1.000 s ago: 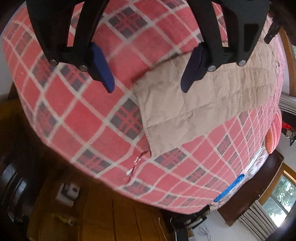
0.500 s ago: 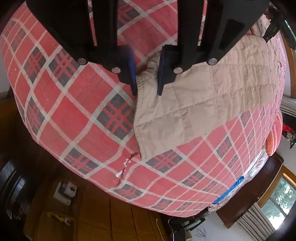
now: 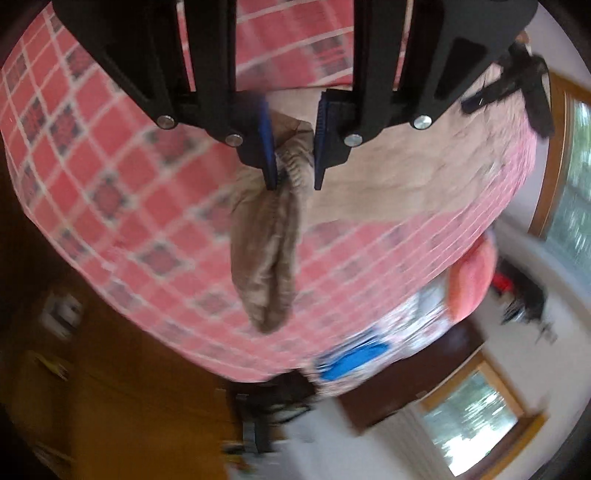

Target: Fold large clothes

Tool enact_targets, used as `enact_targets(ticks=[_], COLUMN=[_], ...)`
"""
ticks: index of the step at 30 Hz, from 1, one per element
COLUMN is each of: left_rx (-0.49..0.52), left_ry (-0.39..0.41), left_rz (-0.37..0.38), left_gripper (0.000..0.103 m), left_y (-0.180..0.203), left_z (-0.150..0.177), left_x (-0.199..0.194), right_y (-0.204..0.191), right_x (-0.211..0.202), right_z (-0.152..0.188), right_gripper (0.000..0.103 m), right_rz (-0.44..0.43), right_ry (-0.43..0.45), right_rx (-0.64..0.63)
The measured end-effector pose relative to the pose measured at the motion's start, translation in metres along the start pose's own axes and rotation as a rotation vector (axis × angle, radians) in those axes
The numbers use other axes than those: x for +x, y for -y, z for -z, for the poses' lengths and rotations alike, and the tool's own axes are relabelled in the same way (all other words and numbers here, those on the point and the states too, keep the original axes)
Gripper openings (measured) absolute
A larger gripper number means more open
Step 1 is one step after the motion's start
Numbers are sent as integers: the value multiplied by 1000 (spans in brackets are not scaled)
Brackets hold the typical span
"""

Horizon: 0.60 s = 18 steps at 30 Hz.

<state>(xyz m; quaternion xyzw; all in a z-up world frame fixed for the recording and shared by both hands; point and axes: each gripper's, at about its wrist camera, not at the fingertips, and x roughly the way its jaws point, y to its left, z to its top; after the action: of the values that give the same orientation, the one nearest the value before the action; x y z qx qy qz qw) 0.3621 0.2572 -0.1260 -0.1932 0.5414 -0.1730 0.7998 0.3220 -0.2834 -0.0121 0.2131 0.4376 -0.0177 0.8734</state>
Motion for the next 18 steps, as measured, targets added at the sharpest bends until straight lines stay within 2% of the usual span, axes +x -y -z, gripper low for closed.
enact_targets(ticks=[5,9,15,18], left_rx=[5,-1,-66,-59], left_ry=[16,10,-25,-36], left_rz=[44,66,114,128], left_gripper=[51,52,51,51], left_y=[3,9,12,22], left_z=[-3,-5,-9,-12], left_x=[-17,-16,7,19], right_y=[-81,-123,-139,-140], right_x=[21,46,88,99], right_z=[27,48,66,76], right_gripper=[18,18,18,18], right_rz=[-86,-105,-55,-27], right_ry=[-55,-99,-177,-190], right_rx=[-171,-247,-306,-335])
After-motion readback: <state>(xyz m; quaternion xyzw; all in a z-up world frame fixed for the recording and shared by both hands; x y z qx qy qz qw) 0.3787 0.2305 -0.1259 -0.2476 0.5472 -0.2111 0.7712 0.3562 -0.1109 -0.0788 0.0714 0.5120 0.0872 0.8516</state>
